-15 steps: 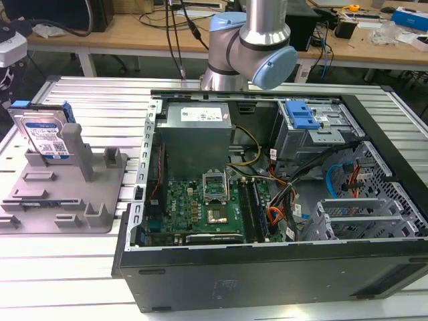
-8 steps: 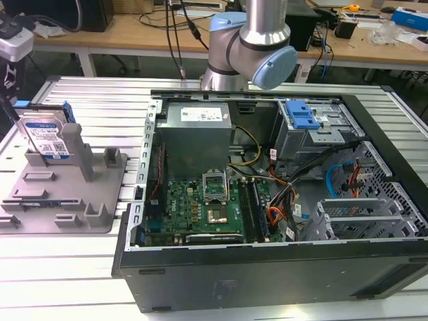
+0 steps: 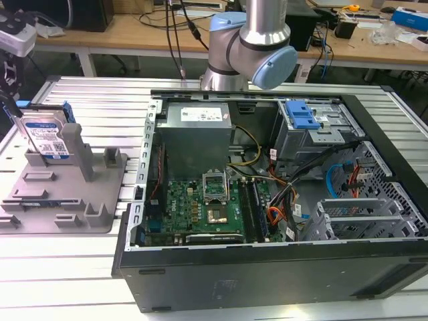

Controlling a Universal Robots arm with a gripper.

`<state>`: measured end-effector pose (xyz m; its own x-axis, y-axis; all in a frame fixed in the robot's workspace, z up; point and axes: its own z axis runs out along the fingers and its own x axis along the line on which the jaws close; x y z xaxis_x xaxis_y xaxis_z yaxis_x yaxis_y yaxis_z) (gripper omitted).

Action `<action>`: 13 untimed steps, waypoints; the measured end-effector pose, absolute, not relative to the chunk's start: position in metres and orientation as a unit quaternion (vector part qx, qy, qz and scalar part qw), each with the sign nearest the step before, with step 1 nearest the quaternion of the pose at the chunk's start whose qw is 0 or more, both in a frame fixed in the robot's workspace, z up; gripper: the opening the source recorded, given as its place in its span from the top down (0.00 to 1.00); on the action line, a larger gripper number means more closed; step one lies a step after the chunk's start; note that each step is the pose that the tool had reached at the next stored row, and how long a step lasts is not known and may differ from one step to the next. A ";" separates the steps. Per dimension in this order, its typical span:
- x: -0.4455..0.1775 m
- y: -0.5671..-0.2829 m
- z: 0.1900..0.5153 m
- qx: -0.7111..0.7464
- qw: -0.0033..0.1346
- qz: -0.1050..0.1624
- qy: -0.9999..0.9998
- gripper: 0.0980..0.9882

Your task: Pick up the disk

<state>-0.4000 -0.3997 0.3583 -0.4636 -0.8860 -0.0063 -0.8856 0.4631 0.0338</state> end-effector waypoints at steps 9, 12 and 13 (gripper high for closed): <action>-0.400 -0.400 0.358 0.601 0.006 -0.015 -0.799 0.57; -0.400 -0.400 0.358 0.632 0.006 -0.014 -0.775 0.57; -0.400 -0.400 0.358 0.639 0.006 -0.014 -0.769 0.57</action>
